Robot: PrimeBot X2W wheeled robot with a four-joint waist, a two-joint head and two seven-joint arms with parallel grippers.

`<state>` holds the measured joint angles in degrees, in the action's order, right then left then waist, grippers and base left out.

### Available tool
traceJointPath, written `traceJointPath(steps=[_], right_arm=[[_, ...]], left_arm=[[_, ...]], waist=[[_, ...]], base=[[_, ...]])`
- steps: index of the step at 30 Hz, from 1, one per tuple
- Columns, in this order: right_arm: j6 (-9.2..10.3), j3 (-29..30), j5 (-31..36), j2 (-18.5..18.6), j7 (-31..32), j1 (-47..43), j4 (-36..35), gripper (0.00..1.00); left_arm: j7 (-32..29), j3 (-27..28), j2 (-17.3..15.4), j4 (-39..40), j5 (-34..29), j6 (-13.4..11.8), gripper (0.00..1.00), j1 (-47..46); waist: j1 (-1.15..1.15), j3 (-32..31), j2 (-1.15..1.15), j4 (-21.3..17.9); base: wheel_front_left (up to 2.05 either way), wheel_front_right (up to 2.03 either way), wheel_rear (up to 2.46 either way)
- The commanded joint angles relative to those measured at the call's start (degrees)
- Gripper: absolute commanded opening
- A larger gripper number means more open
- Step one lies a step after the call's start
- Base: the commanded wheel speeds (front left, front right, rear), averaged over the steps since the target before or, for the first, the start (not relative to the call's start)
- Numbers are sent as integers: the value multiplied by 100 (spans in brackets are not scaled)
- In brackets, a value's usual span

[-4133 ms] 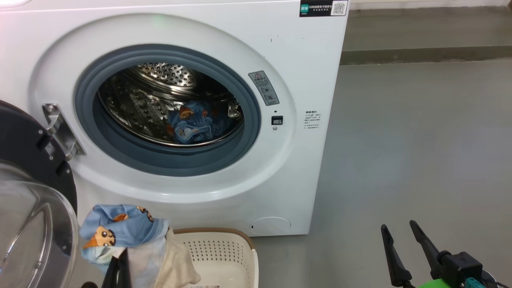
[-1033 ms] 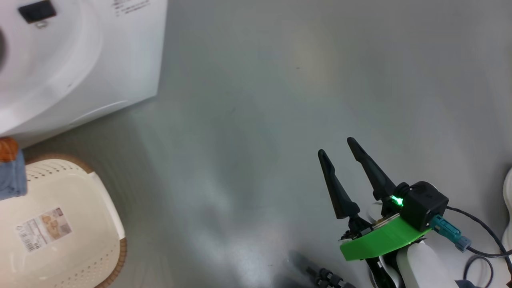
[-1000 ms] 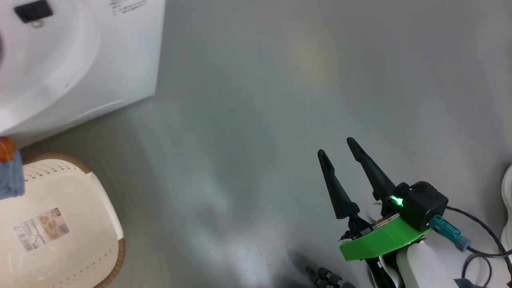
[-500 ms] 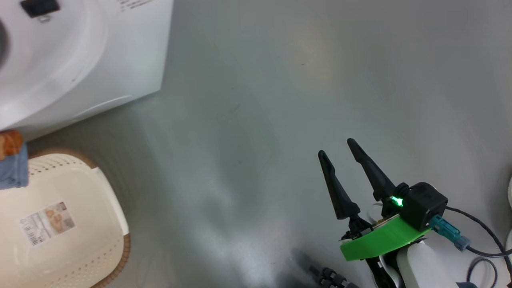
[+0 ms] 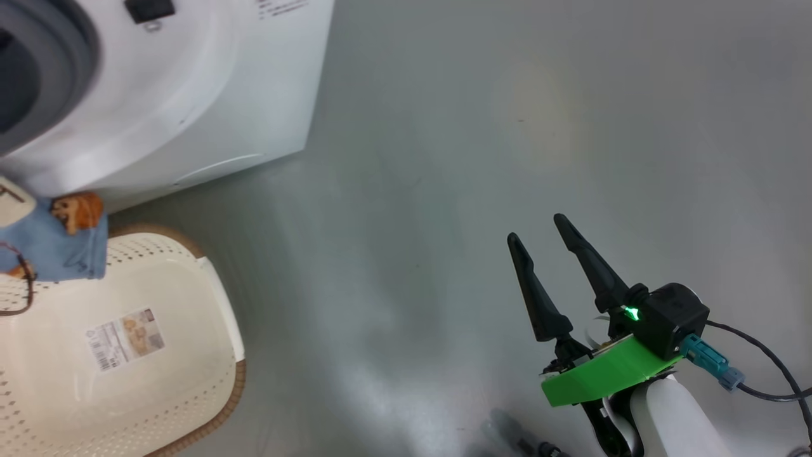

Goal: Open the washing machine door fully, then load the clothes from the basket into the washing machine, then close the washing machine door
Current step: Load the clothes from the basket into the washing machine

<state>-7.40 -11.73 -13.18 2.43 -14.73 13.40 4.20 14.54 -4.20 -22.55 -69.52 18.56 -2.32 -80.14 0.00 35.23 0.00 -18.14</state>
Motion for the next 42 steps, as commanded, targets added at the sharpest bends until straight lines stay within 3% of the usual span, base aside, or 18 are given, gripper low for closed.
traceJointPath(steps=[1,19,28,42], right_arm=[[-9,-64,47,44,-27,-56,-89,100],[-9,293,403,44,-27,154,-60,100],[-9,508,610,44,-27,231,-69,100],[-9,735,835,44,-27,306,-96,100]], left_arm=[[41,43,-186,90,68,-34,100,112],[45,29,645,811,166,80,100,891],[45,101,1111,1804,225,239,100,1761],[46,341,1391,3668,191,392,100,3729]], waist=[[0,-67,0,96],[0,-227,0,885],[0,-294,0,1380],[0,-259,0,1894]], base=[[0,0,0],[0,0,0],[0,0,0],[0,0,0]])
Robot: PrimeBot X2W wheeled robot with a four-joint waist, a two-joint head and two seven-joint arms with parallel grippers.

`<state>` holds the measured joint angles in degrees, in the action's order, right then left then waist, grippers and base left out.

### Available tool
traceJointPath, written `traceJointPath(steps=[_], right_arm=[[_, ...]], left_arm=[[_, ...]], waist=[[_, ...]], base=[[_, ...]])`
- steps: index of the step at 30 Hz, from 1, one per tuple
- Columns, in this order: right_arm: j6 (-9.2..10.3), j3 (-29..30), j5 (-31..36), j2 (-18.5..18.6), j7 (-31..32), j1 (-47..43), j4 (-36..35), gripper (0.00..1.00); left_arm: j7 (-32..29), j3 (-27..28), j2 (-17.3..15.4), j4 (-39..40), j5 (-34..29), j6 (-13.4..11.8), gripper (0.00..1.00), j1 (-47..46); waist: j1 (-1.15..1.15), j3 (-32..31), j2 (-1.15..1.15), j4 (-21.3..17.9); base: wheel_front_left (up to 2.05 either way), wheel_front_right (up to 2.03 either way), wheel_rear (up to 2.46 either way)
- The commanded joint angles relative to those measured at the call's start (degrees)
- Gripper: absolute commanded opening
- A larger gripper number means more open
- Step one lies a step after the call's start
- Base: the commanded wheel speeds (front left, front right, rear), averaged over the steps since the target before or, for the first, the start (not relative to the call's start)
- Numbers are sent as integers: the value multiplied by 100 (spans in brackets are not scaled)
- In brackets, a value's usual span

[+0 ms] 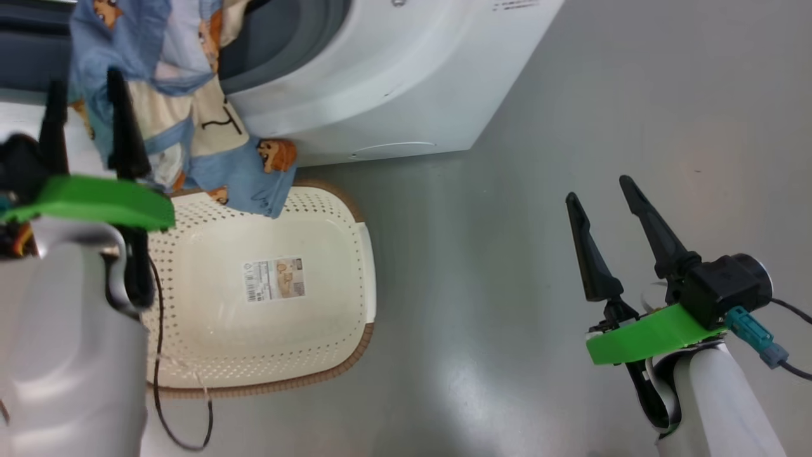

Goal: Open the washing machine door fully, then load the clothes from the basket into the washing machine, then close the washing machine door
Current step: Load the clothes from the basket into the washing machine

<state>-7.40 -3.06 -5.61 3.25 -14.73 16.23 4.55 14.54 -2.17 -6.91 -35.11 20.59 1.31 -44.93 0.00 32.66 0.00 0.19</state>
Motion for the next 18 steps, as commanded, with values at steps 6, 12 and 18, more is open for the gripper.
traceJointPath(steps=[6,12,18], right_arm=[[-9,-85,114,-37,-27,17,-122,100],[-9,-47,128,-37,-27,-6,-128,100],[-9,-14,134,-37,-27,-31,-141,100]], left_arm=[[46,151,-71,735,31,83,100,731],[26,101,-14,1400,74,91,100,1464],[-96,83,4,1935,144,30,100,1956]], waist=[[0,-29,0,148],[0,-56,0,196],[0,-46,0,220]], base=[[0,0,0],[0,0,0],[0,0,0]])
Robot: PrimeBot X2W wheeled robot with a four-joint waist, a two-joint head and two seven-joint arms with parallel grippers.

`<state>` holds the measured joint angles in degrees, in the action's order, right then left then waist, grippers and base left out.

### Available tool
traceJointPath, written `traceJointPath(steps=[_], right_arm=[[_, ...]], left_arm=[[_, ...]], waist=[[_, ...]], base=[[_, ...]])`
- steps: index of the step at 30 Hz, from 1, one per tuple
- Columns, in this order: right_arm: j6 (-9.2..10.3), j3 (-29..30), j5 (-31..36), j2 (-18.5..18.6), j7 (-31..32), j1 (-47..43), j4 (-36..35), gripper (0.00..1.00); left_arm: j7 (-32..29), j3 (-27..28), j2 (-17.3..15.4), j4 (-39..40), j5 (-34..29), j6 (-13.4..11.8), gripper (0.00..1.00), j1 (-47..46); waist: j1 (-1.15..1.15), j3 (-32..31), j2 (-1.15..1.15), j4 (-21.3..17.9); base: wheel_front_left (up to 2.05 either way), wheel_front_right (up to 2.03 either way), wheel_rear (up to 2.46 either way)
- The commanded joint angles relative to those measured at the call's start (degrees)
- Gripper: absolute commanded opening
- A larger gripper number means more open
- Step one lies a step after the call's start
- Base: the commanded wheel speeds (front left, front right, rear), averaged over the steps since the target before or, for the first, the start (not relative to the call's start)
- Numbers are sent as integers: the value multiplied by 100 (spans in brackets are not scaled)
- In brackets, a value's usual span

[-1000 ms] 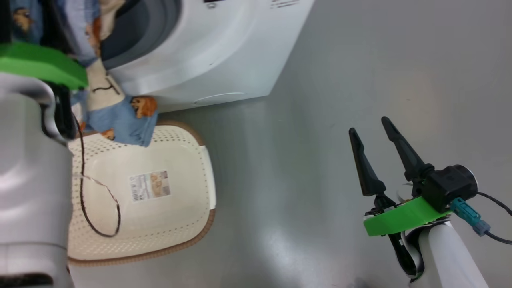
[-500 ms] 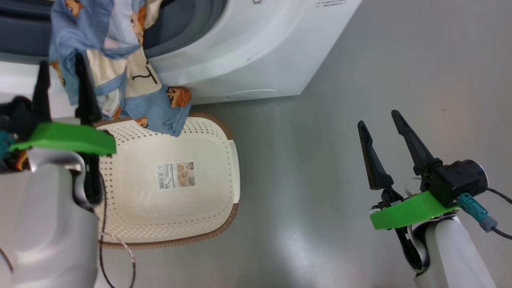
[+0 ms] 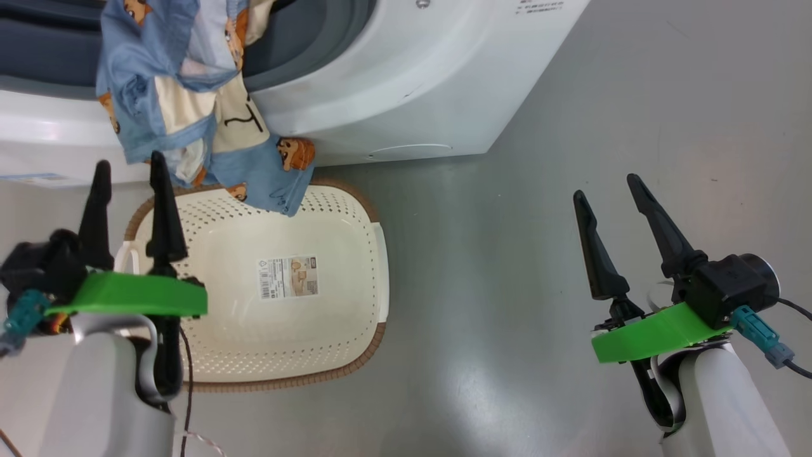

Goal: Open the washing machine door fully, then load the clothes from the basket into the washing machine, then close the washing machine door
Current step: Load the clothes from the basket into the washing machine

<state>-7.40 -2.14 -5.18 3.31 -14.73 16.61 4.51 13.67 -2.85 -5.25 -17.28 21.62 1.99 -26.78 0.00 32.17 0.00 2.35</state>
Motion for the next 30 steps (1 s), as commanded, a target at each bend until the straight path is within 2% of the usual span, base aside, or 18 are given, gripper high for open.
traceJointPath(steps=[1,11,20,30], right_arm=[[-9,-103,98,-44,-27,-75,-137,100],[-9,-61,150,-44,-27,-71,-136,100],[-9,-18,164,-44,-27,-104,-149,100],[-9,-67,154,-44,-27,-25,-141,100]], left_arm=[[-44,129,-158,227,45,-41,100,207],[-434,16,-118,1101,168,-139,100,917],[-758,43,-89,1959,331,-329,100,1550],[-913,58,-114,2300,413,-419,100,1755]], waist=[[0,7,0,10],[0,25,0,35],[0,32,0,75],[0,101,0,86]], base=[[0,0,0],[0,0,0],[0,0,0],[0,0,0]])
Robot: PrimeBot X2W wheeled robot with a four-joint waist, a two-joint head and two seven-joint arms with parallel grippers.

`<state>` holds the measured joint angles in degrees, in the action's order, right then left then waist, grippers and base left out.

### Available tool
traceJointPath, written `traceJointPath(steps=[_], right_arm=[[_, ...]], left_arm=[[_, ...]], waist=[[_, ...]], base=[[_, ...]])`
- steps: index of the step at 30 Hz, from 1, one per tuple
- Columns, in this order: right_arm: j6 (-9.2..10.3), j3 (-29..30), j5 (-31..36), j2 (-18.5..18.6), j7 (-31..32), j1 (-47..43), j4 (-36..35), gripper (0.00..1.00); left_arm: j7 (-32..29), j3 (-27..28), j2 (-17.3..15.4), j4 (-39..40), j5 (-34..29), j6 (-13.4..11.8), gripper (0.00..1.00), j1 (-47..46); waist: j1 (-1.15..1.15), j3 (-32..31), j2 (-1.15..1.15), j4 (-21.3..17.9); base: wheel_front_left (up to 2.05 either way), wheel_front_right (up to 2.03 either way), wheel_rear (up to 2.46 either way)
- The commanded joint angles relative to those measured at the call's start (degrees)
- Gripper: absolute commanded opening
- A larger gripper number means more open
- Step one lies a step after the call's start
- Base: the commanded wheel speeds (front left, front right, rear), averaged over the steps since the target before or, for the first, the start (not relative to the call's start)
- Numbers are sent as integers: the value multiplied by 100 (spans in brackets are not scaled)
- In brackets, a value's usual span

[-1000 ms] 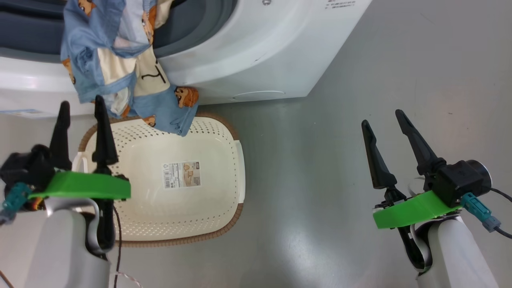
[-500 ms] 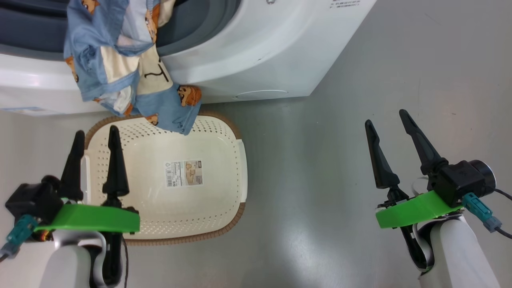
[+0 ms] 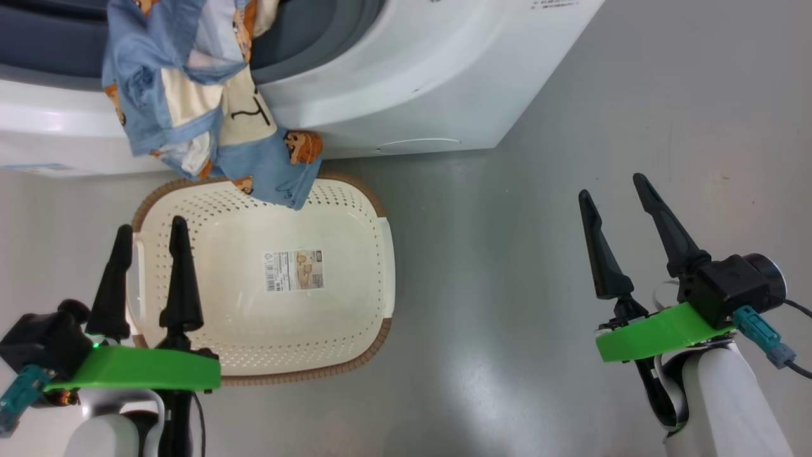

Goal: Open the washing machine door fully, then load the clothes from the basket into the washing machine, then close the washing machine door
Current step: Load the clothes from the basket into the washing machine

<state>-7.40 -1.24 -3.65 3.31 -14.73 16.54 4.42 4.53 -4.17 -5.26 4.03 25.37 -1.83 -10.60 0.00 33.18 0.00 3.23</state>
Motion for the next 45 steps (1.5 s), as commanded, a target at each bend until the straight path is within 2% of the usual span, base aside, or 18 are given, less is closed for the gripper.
traceJointPath(steps=[1,12,15,20,25,33,45], right_arm=[[-9,-157,-3,-44,-27,-10,-132,100],[-9,-156,-40,-44,-27,34,-157,100],[-9,-147,-36,-44,-27,76,-189,100],[-9,-178,-46,-44,-27,175,-222,100],[-9,-186,-74,-44,-27,289,-274,100],[-9,-244,-192,-44,-27,451,-361,100],[-9,-263,-398,-44,-27,427,-393,100]], left_arm=[[2,194,-128,183,30,-41,100,138],[-22,233,-178,261,98,-79,100,102],[-18,229,-151,161,235,-10,100,-40],[38,217,-215,-359,293,119,100,-430],[143,260,-261,-1242,408,251,100,-1066],[422,303,-427,-2414,331,329,100,-2169],[736,381,-644,-3235,277,370,100,-2794]], waist=[[0,5,0,-6],[0,115,0,-95],[0,222,0,-114],[0,434,0,-232],[0,669,0,-380],[0,1027,0,-715],[0,1156,0,-1001]], base=[[0,0,0],[0,0,0],[0,0,0],[0,0,0],[0,0,0],[0,0,0],[0,0,0]])
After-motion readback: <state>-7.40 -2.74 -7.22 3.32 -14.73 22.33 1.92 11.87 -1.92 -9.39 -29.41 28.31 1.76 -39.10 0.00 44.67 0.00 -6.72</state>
